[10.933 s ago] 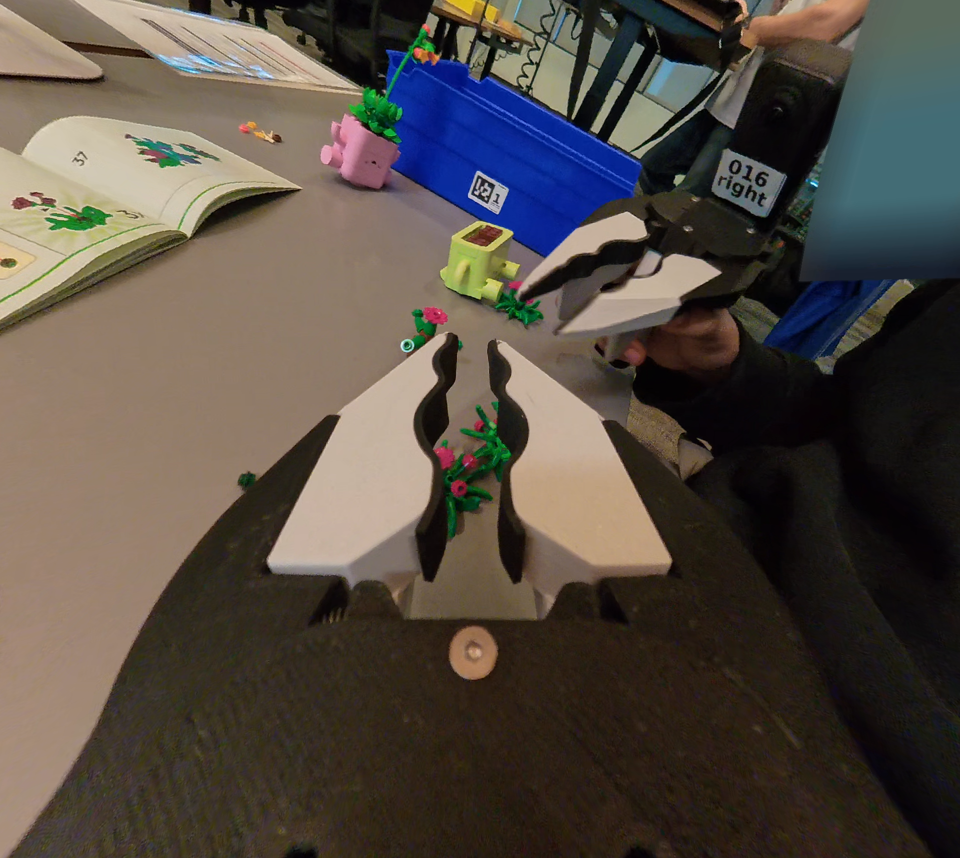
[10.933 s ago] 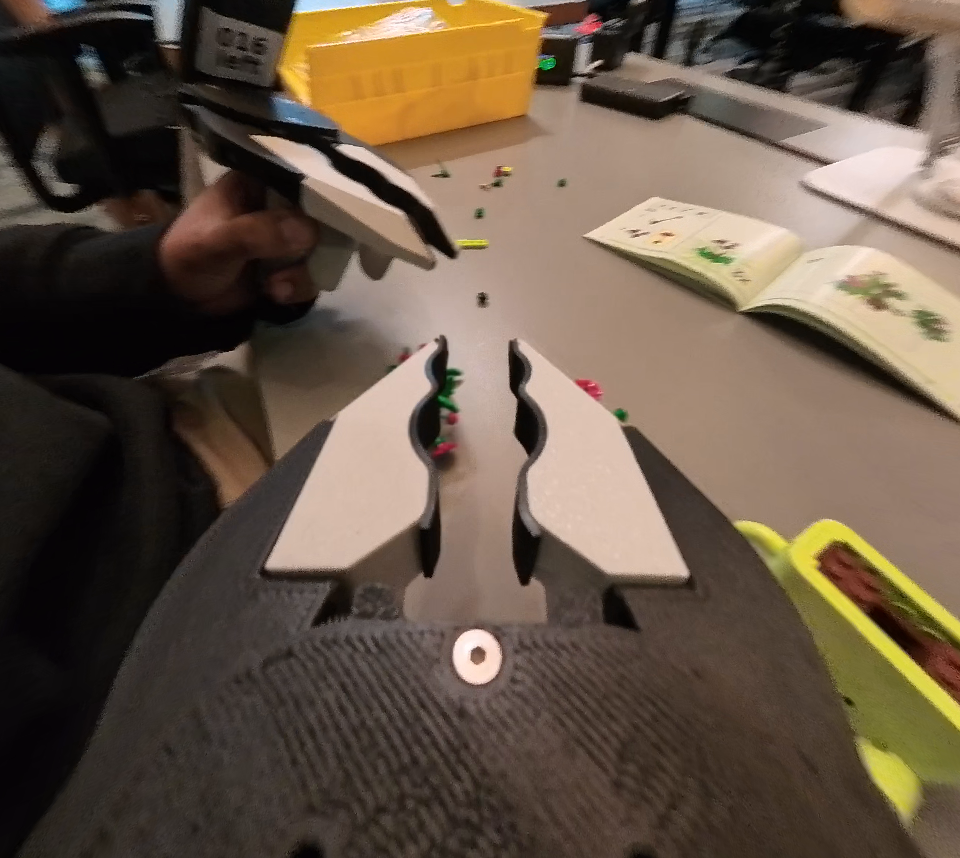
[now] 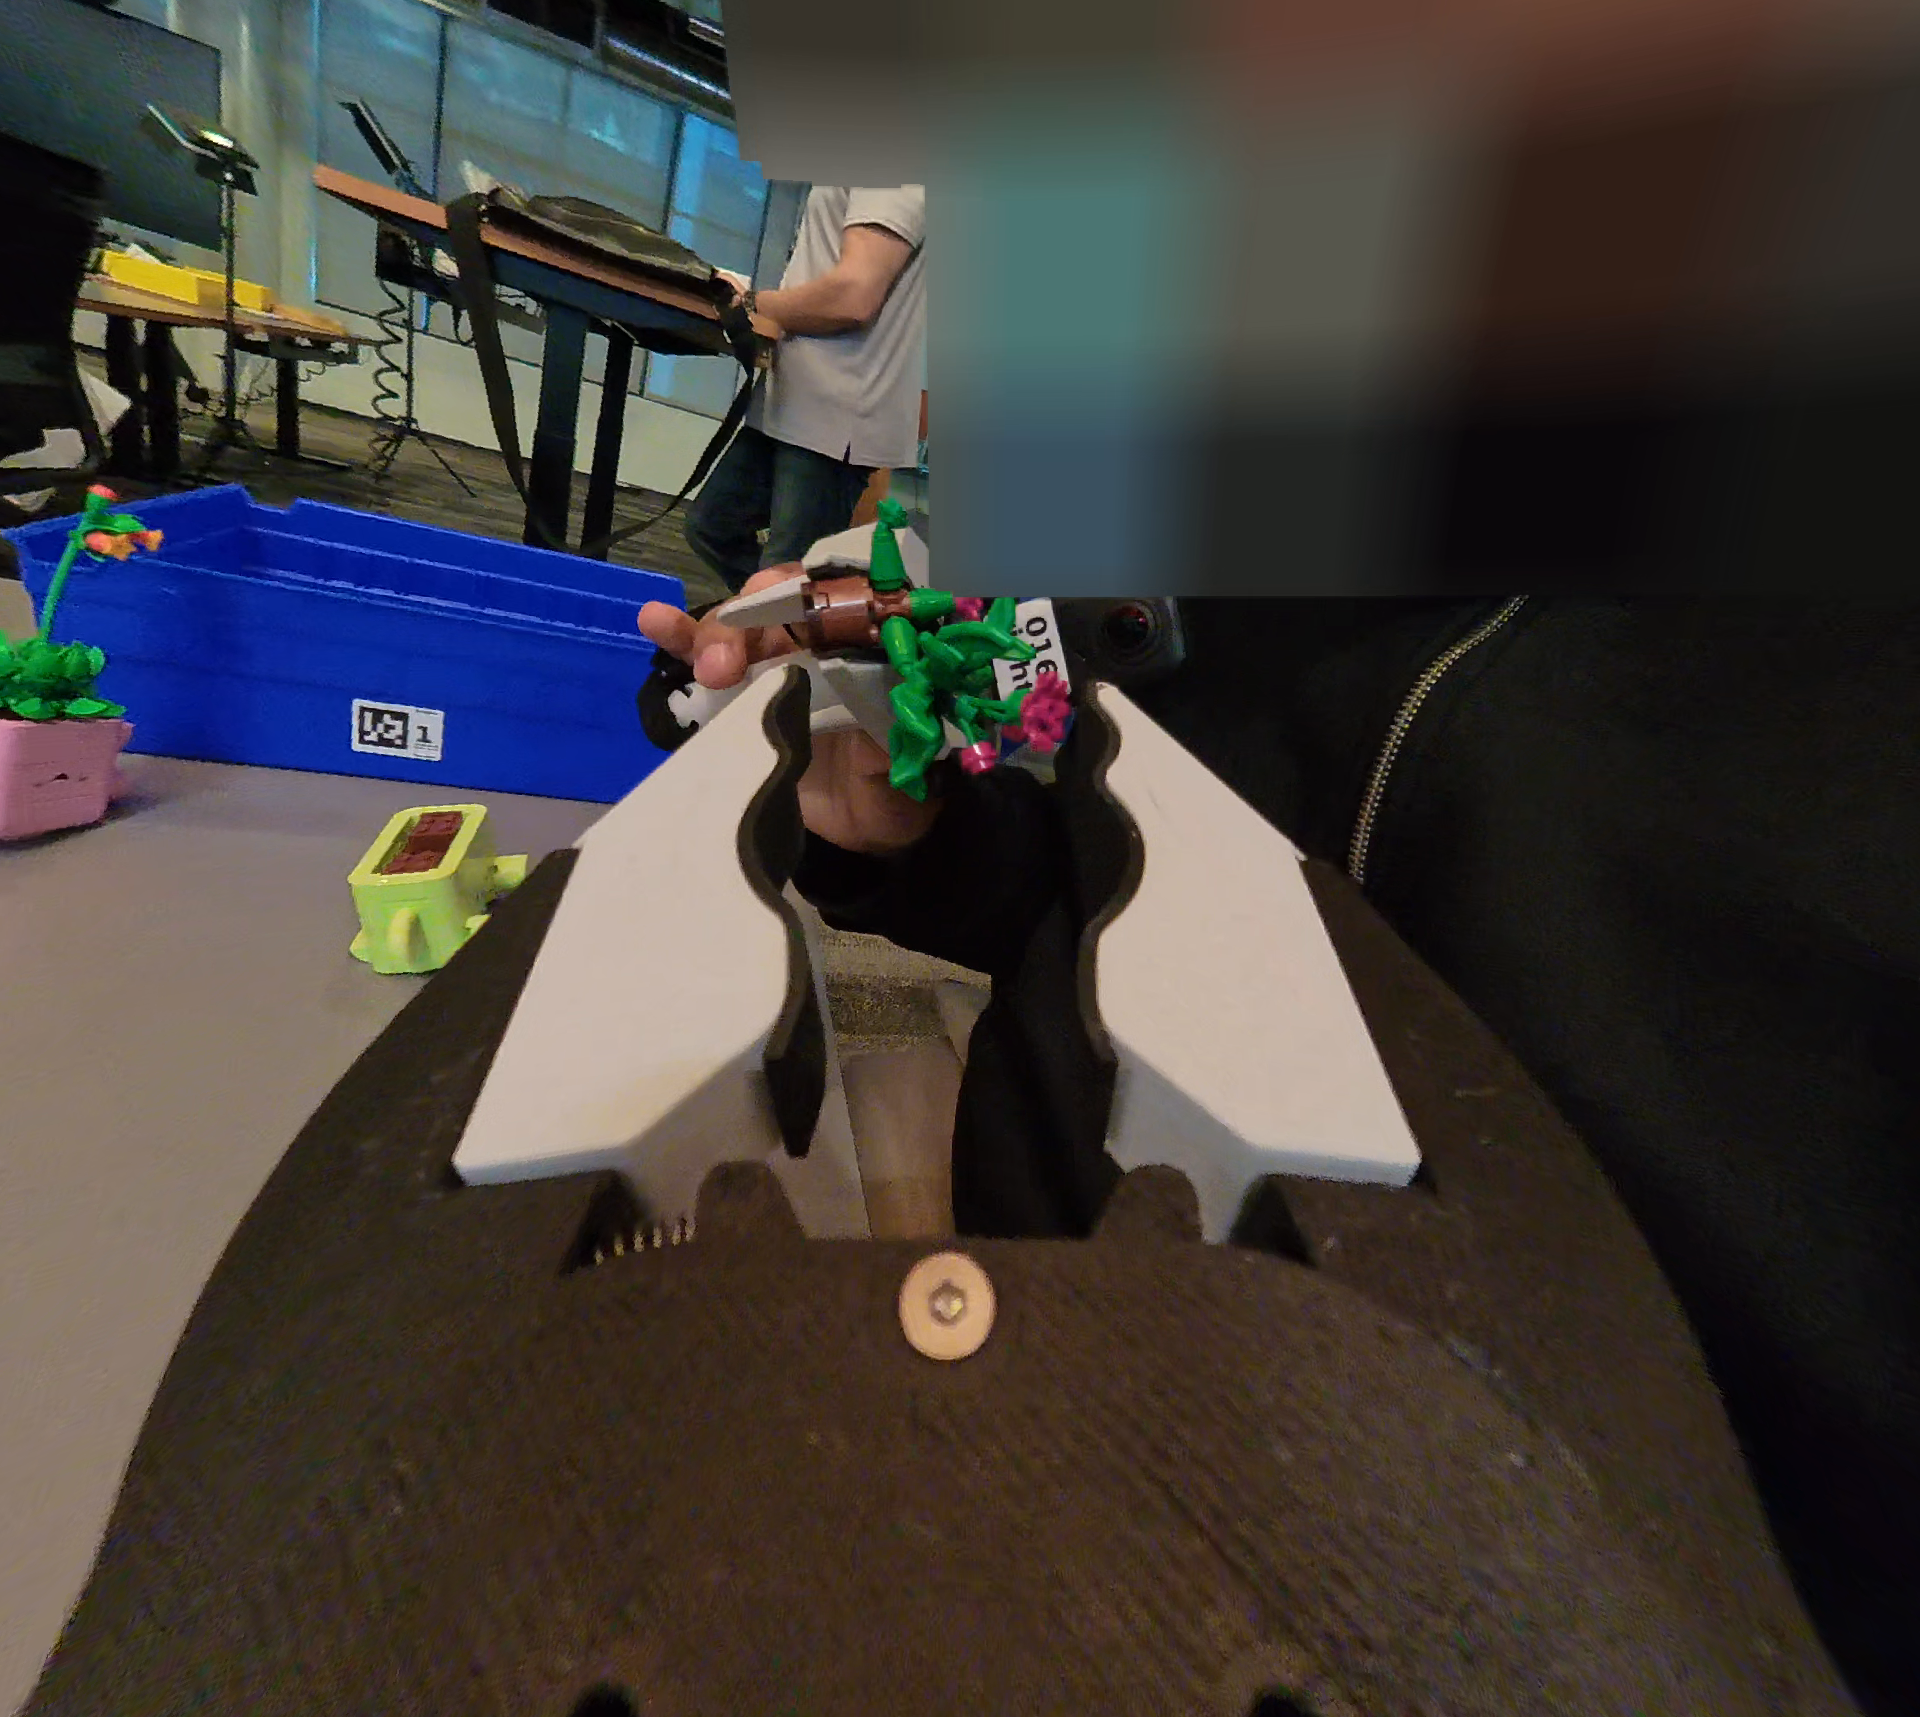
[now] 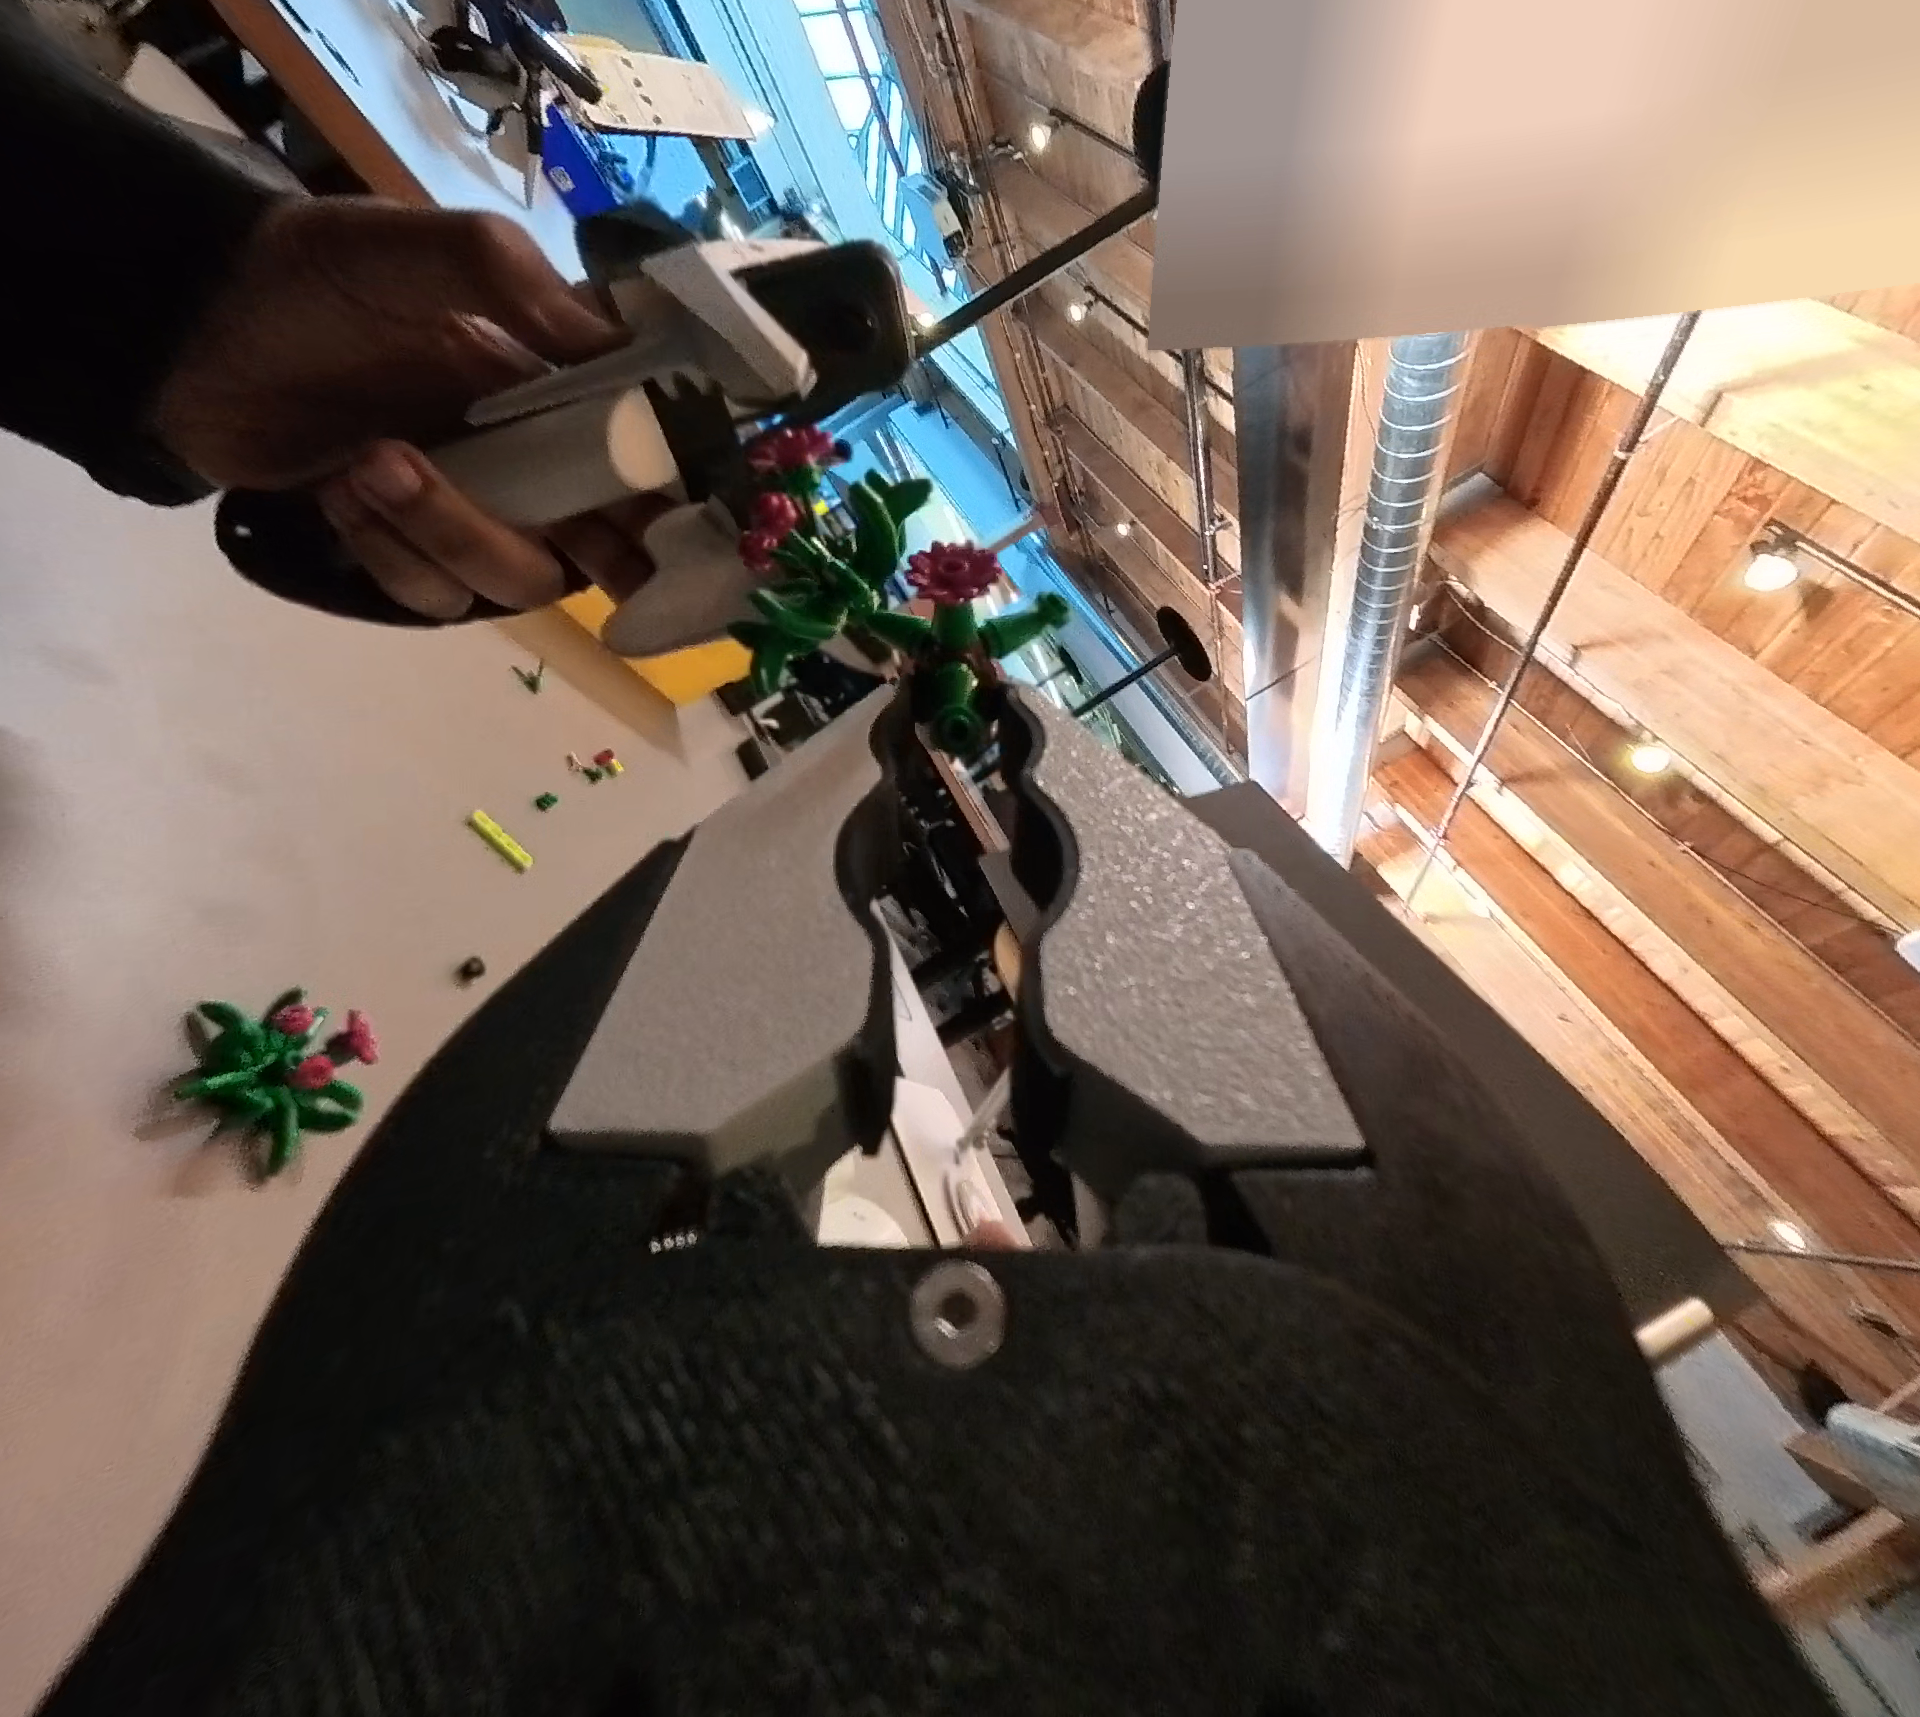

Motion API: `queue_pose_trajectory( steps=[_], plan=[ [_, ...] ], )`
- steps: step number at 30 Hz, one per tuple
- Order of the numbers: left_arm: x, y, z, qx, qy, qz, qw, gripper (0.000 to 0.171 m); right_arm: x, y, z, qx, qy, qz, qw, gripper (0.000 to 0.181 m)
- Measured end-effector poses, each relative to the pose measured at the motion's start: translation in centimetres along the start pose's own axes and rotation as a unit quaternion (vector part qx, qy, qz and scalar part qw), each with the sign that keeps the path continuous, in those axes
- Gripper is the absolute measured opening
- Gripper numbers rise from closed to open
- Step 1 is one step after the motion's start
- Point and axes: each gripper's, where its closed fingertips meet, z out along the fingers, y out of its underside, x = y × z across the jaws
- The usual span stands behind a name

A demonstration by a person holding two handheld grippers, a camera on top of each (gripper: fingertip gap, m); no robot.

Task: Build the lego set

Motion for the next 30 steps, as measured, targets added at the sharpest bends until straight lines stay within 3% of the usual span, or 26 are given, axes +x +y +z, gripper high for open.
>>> queue_pose_trajectory(
  steps=[5, 11, 14, 17, 20, 30],
  plan=[
    [1.7, -0.1, -0.3, 0.032, 0.057, -0.021, 0.998, 0.043, -1.2, -1.2, 0.7, 0.017, -0.028, 0.028, 0.999, 0.013],
    [2.5, 0.4, -0.5, 0.012, 0.085, -0.037, 0.996, 0.042, -2.2, -1.5, 0.8, 0.033, -0.077, 0.086, 0.993, 0.014],
    [2.8, -0.1, -1.0, 0.030, 0.107, -0.057, 0.992, 0.042, -1.8, -1.4, 0.4, 0.045, -0.081, 0.125, 0.988, 0.014],
    [2.1, 0.0, -1.2, 0.036, 0.090, -0.057, 0.994, 0.041, -1.1, -1.2, 0.0, 0.060, -0.076, 0.162, 0.982, 0.014],
    [1.1, 1.4, -0.4, 0.004, 0.055, -0.047, 0.997, 0.038, -0.7, -1.5, -0.3, 0.077, -0.079, 0.187, 0.976, 0.014],
    [2.5, 0.9, 1.5, 0.047, 0.112, -0.062, 0.991, 0.017, -1.2, -1.7, -0.5, 0.109, -0.105, 0.254, 0.955, 0.014]
  ],
)
